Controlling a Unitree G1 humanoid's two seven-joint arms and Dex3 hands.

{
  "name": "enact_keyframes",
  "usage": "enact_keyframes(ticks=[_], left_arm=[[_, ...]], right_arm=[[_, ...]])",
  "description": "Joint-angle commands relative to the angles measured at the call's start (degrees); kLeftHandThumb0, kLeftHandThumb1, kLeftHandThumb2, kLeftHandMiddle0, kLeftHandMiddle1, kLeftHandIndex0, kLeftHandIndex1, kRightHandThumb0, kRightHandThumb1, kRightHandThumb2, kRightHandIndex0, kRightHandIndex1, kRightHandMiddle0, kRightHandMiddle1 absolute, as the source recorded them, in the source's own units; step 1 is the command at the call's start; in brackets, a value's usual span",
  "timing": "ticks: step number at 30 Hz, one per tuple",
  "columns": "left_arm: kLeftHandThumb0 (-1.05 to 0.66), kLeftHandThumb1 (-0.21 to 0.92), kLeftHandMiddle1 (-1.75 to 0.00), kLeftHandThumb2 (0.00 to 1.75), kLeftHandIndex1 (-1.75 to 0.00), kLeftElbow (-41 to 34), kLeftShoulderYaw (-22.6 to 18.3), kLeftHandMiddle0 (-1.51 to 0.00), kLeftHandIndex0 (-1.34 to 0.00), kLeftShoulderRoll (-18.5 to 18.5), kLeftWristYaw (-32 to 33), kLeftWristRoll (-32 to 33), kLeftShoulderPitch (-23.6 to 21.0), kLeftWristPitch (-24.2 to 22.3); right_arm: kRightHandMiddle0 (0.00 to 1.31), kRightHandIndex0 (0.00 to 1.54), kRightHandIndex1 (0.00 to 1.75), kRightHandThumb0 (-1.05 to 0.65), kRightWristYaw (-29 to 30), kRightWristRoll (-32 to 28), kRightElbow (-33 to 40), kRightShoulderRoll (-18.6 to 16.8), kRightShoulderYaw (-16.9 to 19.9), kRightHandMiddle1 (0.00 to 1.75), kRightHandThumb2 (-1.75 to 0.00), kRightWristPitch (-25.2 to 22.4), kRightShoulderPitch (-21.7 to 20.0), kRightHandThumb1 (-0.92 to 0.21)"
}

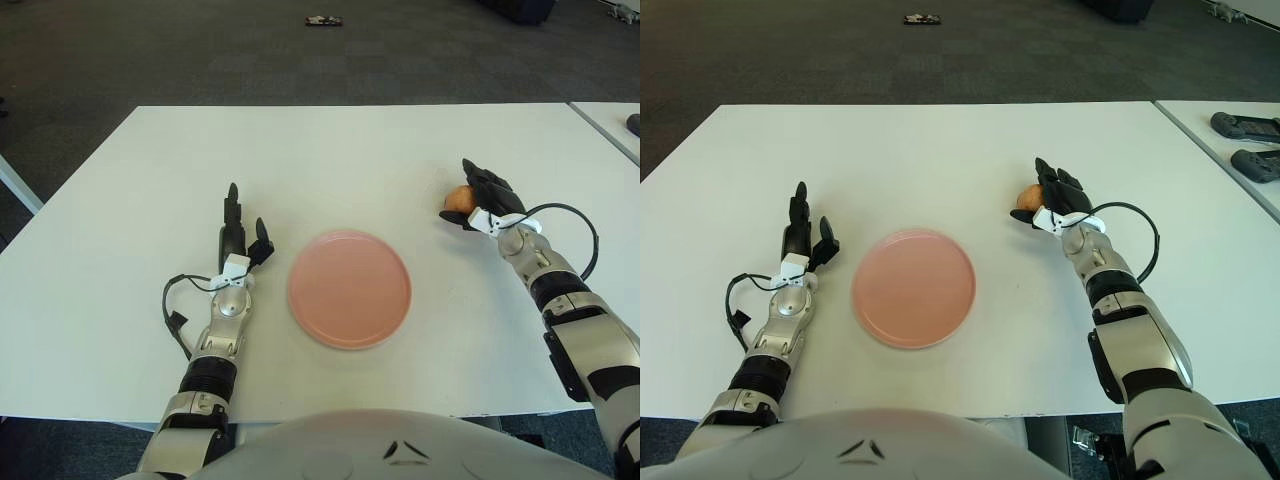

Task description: Put the apple into the plate.

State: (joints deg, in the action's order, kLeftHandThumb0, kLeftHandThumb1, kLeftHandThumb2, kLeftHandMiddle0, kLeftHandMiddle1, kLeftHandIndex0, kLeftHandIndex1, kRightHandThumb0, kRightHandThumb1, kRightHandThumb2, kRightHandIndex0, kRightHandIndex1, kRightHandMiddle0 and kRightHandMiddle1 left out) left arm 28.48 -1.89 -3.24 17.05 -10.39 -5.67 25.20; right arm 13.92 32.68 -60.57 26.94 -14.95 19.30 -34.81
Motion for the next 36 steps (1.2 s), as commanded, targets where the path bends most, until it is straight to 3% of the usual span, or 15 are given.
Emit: enact_keyframes(ticks=[1, 36], left_arm=[[-0.75, 0.92, -0.01, 0.96, -0.26, -0.1, -0.4, -0.15, 0.00, -0.2, -0.1, 0.1, 1.4, -0.9], [-0.75, 0.92, -0.01, 0.93, -0.28, -3.6, -0.3, -0.16, 0.00, -0.1, -0.9, 0.4, 2.5, -2.8]], right_arm=[[0.00, 0.00, 0.00, -1.05, 0.1, -0.4, 0.1, 0.5, -0.3, 0.00, -0.38, -0.3, -0.5, -0.92], [0.00, 0.00, 0.00, -1.05, -0.2, -0.6, 1.5, 0.9, -0.2, 0.00, -0.38, -0.4, 0.1, -0.92]])
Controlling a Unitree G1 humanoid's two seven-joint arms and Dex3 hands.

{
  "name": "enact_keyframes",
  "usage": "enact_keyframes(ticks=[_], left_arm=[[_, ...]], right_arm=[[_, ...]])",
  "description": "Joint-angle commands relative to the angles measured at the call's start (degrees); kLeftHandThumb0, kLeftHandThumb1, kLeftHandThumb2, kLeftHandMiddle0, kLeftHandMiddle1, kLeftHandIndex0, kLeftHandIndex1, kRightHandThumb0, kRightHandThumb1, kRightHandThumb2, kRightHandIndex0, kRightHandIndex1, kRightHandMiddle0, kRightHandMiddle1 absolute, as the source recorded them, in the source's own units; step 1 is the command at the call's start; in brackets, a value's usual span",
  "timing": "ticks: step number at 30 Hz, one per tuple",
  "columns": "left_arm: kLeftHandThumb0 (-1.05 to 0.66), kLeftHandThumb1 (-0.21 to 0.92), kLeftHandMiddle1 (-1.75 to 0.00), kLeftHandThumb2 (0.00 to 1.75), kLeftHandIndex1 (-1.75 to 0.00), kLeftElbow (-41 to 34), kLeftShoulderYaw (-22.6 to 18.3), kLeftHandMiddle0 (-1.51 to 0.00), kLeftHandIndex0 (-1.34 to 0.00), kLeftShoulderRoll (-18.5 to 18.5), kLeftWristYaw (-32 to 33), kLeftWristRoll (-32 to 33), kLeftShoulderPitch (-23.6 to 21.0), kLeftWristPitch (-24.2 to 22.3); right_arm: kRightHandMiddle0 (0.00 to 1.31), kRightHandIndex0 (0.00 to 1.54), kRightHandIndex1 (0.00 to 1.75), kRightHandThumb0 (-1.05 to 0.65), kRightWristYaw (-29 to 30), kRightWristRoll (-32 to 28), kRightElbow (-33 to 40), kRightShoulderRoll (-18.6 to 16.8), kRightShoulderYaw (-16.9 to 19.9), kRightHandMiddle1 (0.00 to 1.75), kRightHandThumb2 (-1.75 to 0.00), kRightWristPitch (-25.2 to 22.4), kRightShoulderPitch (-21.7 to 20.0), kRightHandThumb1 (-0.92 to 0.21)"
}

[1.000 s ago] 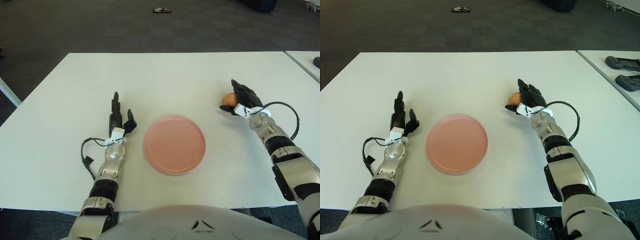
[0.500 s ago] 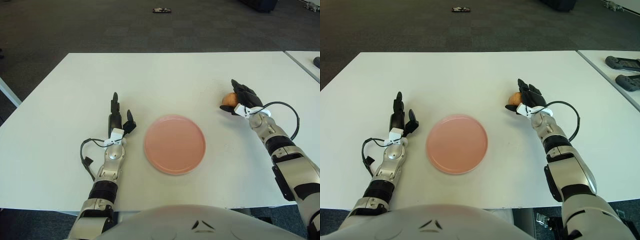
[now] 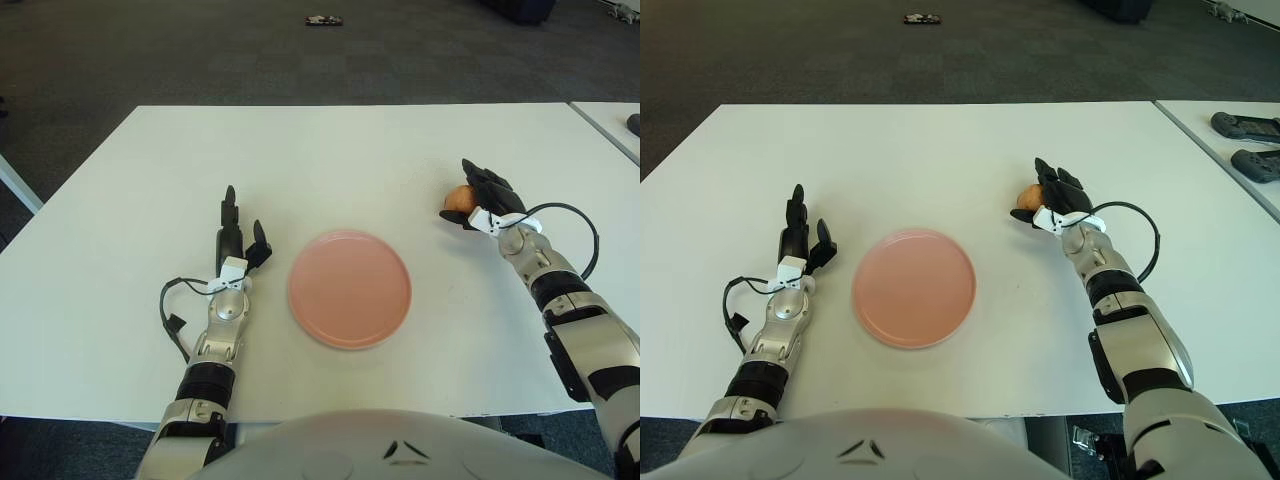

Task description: Put the apple into the plate.

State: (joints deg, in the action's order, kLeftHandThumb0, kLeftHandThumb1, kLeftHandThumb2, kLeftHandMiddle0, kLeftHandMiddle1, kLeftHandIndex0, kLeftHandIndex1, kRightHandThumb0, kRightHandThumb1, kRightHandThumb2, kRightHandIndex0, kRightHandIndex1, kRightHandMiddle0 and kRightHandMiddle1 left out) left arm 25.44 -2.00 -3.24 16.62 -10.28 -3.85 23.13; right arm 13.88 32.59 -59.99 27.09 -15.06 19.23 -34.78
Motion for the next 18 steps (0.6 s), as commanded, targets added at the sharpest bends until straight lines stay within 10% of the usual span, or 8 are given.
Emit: enact_keyframes(ticks=[1, 11, 15, 18], left_arm=[[-0.75, 0.92, -0.01, 0.93, -0.28, -0.7, -0.2, -0.16, 0.00, -0.1, -0.6, 0.3, 0.8, -0.8], [-0.75, 0.92, -0.01, 0.93, -0.28, -1.5, -0.3, -0.15, 0.00, -0.2, -0.8, 0.5, 1.1, -1.4], [-0.75, 0.92, -0.01, 0.93, -0.29, -1.8, -0.3, -0.16, 0.00, -0.2, -1.0, 0.6, 1.3, -1.6], [-0.75, 0.92, -0.01, 0.93, -0.29, -1.9, -0.3, -0.16, 0.00, -0.2, -1.0, 0.6, 1.3, -1.9]], right_arm=[[0.00, 0.00, 0.00, -1.05, -0.1, -0.5, 1.0, 0.7, -0.1, 0.00, -0.38, -0.4, 0.1, -0.92], [0.00, 0.00, 0.00, -1.05, -0.3, -0.6, 1.7, 0.8, 0.0, 0.00, -0.38, -0.6, 0.5, -0.92], [0.00, 0.00, 0.00, -1.05, -24.5, 2.8, 5.8, 13.7, -6.6, 0.00, -0.37, 10.8, -4.4, -0.92], [0.00, 0.00, 0.00, -1.05, -30.2, 2.2, 5.2, 15.0, -7.1, 0.00, -0.34, 12.7, -6.0, -0.92]])
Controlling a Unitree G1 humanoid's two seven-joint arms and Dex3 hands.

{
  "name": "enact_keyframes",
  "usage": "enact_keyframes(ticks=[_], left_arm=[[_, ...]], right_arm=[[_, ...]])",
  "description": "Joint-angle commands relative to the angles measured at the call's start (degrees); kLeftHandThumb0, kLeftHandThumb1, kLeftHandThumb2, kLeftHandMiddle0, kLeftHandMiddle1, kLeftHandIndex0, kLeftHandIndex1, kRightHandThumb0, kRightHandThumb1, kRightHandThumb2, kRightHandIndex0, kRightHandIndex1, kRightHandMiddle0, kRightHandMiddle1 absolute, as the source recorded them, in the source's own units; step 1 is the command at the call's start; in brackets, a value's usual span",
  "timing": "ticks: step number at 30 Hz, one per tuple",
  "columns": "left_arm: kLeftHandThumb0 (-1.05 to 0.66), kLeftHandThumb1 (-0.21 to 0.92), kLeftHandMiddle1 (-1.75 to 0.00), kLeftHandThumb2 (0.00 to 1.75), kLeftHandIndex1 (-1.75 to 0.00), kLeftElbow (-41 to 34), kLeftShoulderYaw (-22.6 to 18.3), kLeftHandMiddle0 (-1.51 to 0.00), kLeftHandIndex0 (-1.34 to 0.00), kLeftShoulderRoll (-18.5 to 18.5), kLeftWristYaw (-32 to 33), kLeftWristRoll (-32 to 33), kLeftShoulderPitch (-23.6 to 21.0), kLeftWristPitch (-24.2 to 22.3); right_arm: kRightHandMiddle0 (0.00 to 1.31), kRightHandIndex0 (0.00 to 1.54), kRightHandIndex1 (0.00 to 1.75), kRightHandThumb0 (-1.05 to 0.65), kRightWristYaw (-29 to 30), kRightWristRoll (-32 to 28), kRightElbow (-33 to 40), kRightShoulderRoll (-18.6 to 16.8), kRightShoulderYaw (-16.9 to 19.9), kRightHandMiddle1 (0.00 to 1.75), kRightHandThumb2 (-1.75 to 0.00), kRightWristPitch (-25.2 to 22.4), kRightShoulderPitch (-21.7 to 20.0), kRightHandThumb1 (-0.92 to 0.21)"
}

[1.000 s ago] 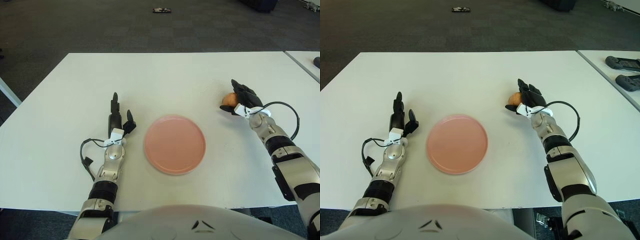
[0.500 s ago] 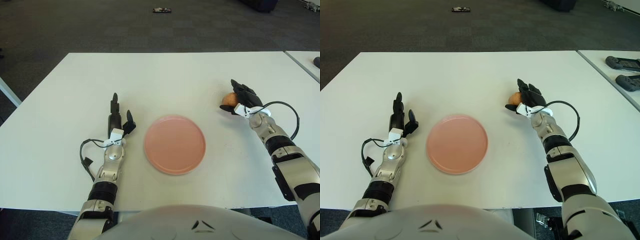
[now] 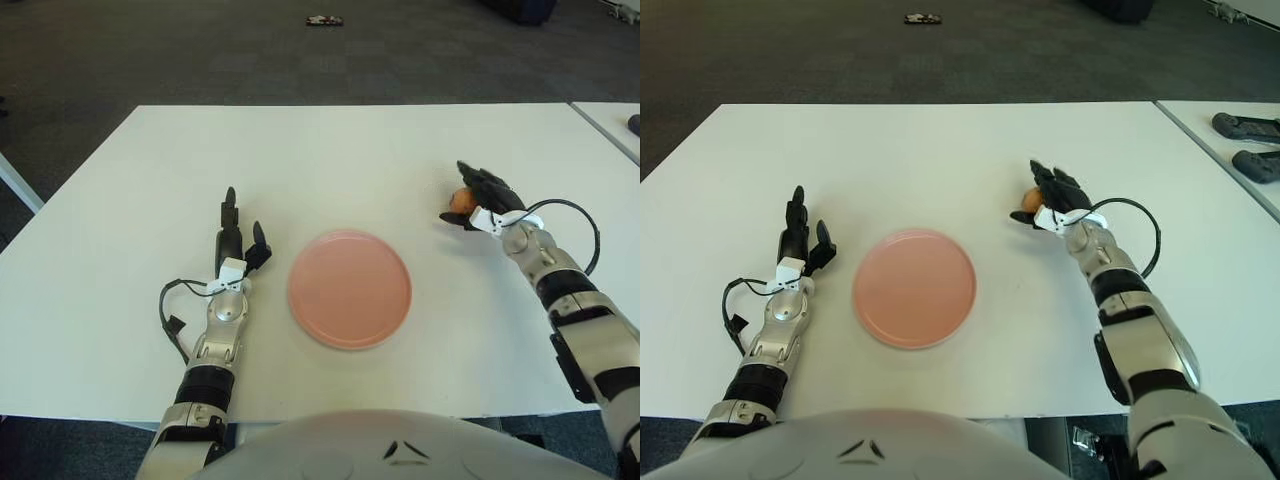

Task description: Put the apple into the plate.

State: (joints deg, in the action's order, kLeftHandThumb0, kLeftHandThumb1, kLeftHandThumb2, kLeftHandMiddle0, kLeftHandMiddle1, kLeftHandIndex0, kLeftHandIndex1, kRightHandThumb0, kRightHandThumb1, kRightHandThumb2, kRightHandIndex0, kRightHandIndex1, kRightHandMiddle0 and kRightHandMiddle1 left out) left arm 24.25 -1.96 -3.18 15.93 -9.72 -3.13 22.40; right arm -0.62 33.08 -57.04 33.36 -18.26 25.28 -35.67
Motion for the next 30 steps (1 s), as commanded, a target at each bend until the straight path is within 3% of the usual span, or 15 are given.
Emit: enact_keyframes(ticks=[1, 6, 17, 30], left_arm=[[-0.75, 0.92, -0.01, 0.93, -0.29, -0.7, -0.4, -0.16, 0.00, -0.3, -0.3, 0.0, 0.6, -1.2], [-0.75, 0.92, -0.01, 0.93, -0.29, -1.2, -0.4, -0.16, 0.00, -0.3, -0.1, -0.2, 0.8, -1.3], [-0.76, 0.92, -0.01, 0.95, -0.29, -2.7, -0.2, -0.16, 0.00, -0.3, 0.0, -0.6, 1.6, -2.5], [-0.77, 0.92, -0.01, 0.96, -0.29, -4.1, -0.3, -0.16, 0.00, -0.1, 0.4, -1.1, 2.1, -4.1]], right_arm=[[0.00, 0.00, 0.00, -1.05, -16.9, 1.4, 2.0, 8.8, -3.9, 0.00, -0.34, 6.8, -5.5, -0.92], [0.00, 0.00, 0.00, -1.05, -21.7, 0.3, 0.3, 8.8, -4.1, 0.00, -0.32, 7.8, -7.5, -0.92], [0.00, 0.00, 0.00, -1.05, -26.3, -1.1, -1.3, 8.9, -3.8, 0.00, -0.25, 9.2, -9.2, -0.92], [0.00, 0.00, 0.00, -1.05, -26.5, 0.1, 0.3, 10.2, -3.7, 0.00, -0.19, 8.0, -9.0, -0.92]])
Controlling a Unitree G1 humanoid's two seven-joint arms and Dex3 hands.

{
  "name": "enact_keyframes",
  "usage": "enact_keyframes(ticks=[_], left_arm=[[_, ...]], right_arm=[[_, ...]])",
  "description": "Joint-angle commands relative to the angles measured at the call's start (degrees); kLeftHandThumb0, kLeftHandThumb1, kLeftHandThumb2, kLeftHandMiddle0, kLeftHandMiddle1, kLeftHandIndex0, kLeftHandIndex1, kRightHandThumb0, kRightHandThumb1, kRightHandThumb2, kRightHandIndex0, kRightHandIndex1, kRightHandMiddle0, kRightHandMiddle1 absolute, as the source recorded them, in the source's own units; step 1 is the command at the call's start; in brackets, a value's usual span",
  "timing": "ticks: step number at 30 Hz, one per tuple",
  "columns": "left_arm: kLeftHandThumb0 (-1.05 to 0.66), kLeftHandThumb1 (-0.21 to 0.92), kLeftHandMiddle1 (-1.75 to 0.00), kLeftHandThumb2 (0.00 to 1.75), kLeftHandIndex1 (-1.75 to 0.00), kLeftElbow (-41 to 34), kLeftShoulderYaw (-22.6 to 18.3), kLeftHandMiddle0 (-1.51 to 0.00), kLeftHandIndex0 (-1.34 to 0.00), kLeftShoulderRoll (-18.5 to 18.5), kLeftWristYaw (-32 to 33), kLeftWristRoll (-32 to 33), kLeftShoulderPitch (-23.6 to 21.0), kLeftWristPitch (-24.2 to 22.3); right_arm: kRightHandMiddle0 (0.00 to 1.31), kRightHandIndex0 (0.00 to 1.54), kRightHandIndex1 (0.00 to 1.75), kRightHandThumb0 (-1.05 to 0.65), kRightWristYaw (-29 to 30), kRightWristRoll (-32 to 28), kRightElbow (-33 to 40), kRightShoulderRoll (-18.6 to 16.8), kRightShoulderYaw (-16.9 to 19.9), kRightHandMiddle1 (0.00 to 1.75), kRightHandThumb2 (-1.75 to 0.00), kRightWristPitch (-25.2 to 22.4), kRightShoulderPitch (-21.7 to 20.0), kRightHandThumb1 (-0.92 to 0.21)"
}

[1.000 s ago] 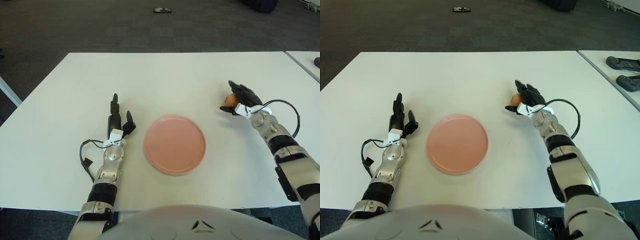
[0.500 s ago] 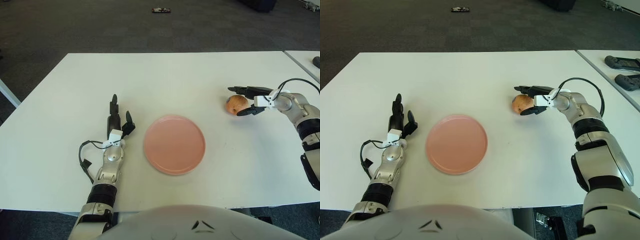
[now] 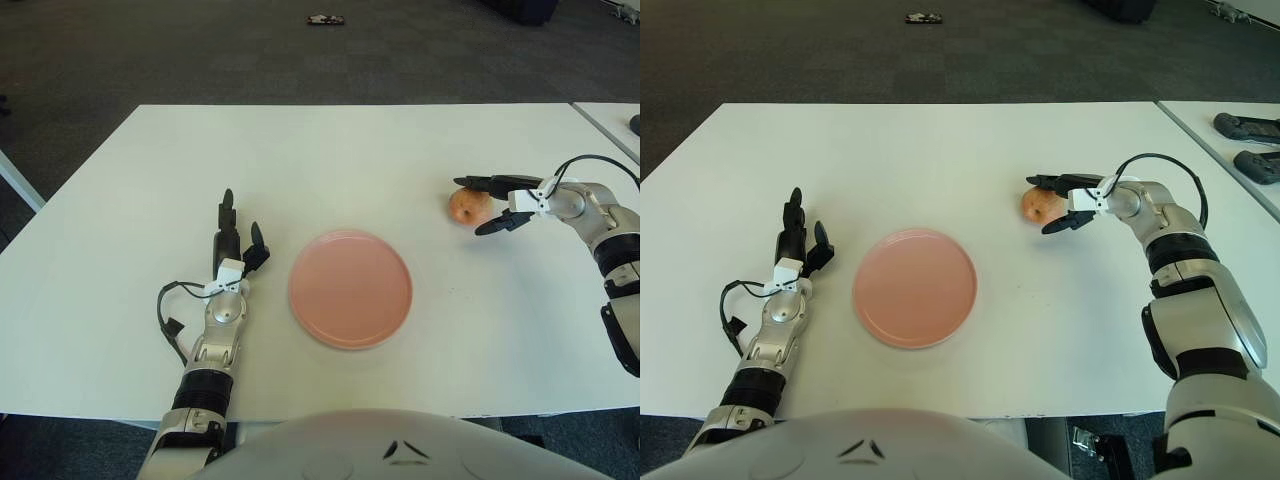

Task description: Put the apple into the plate.

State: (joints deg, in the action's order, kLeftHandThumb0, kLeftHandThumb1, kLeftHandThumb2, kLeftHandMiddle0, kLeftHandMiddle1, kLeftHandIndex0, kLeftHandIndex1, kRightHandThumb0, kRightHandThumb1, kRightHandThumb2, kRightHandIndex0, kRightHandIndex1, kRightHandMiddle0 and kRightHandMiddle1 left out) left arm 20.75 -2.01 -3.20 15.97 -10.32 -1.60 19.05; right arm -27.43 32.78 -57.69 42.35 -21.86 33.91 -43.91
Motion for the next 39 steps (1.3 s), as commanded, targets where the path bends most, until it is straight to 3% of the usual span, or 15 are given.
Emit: enact_keyframes(ticks=[1, 21, 39], left_arm=[[-0.77, 0.92, -0.01, 0.96, -0.29, -0.7, -0.3, -0.16, 0.00, -0.1, 0.5, -0.5, 0.6, -0.7], [-0.75, 0.92, 0.00, 0.96, -0.30, -1.1, -0.4, -0.16, 0.00, 0.3, 0.6, -0.2, 0.7, -0.7], [-0.74, 0.92, 0.00, 0.96, -0.29, -2.0, -0.5, -0.15, 0.00, 0.4, 0.1, 0.3, 1.2, -1.4]], right_arm=[[0.00, 0.00, 0.00, -1.05, 0.3, 0.4, 1.1, 1.2, 0.0, 0.00, -0.18, -0.9, -0.7, -0.92], [0.00, 0.00, 0.00, -1.05, -0.6, -1.0, 3.4, 2.0, 0.9, 0.00, -0.10, -2.7, 0.8, -0.92], [0.00, 0.00, 0.00, -1.05, 3.5, 0.3, 4.6, 2.0, 0.6, 0.00, -0.18, -1.8, 2.9, -0.92]])
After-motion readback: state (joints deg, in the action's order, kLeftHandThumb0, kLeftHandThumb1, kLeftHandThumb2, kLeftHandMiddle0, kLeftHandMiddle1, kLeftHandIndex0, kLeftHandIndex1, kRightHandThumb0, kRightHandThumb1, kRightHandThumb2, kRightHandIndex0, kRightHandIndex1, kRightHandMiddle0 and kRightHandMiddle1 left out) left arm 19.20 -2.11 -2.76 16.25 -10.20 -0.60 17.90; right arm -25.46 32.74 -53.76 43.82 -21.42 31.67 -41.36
